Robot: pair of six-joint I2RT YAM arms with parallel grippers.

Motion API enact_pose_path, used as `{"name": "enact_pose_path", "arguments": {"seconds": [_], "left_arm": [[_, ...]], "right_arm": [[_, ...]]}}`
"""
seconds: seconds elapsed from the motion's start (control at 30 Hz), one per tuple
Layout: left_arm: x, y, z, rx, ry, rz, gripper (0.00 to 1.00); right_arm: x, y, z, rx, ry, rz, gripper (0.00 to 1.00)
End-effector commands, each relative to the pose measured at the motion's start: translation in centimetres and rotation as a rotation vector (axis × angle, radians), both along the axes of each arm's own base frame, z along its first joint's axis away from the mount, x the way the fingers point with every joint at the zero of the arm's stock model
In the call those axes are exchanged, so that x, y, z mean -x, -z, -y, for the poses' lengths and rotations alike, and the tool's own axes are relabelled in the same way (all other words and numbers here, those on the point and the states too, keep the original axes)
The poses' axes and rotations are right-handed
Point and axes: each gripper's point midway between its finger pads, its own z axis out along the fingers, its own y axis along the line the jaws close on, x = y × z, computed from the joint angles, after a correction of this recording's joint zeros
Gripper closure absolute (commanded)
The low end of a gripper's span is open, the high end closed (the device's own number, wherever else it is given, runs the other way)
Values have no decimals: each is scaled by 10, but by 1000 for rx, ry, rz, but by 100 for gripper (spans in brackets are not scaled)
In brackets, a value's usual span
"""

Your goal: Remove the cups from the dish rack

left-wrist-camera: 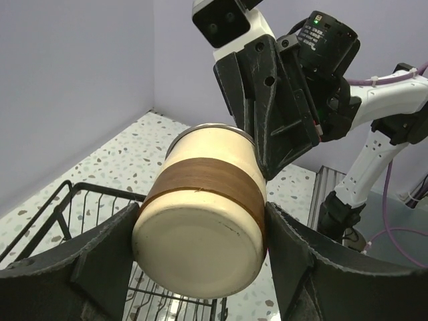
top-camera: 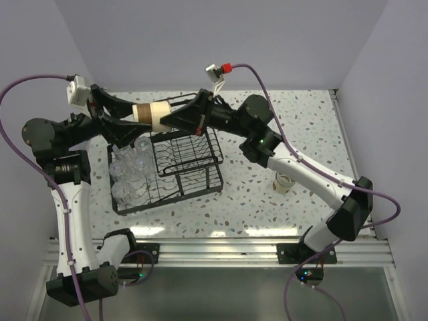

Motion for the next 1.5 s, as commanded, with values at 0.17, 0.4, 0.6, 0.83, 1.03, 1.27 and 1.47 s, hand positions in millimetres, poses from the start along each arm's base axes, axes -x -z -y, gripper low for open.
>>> {"name": "enact_pose_path", "arguments": {"seconds": [0.17, 0.4, 0.6, 0.83, 1.03, 1.27, 1.47], "left_arm": [[-7, 7, -1, -42, -22, 59, 0], [-37, 14, -19, -130, -171, 69, 0], [-75, 36, -65, -300, -492, 85, 0], [-83, 65, -75, -363, -527, 49, 0], [-86, 71, -74, -369, -509, 45, 0], [-86, 77, -75, -389, -505, 43, 0], [-84, 78, -76, -398, -511, 42, 0]], "right_arm": [[-18, -15, 24, 62, 249, 86, 100], [-48, 36, 99, 546, 605, 174, 100], [-65, 101, 250, 1228, 1002, 105, 100], [-36, 195, 341, 1601, 951, -216, 100], [-25, 248, 363, 1735, 858, -389, 100], [-30, 268, 344, 1692, 757, -403, 100], [-41, 286, 343, 1735, 722, -415, 100]]}}
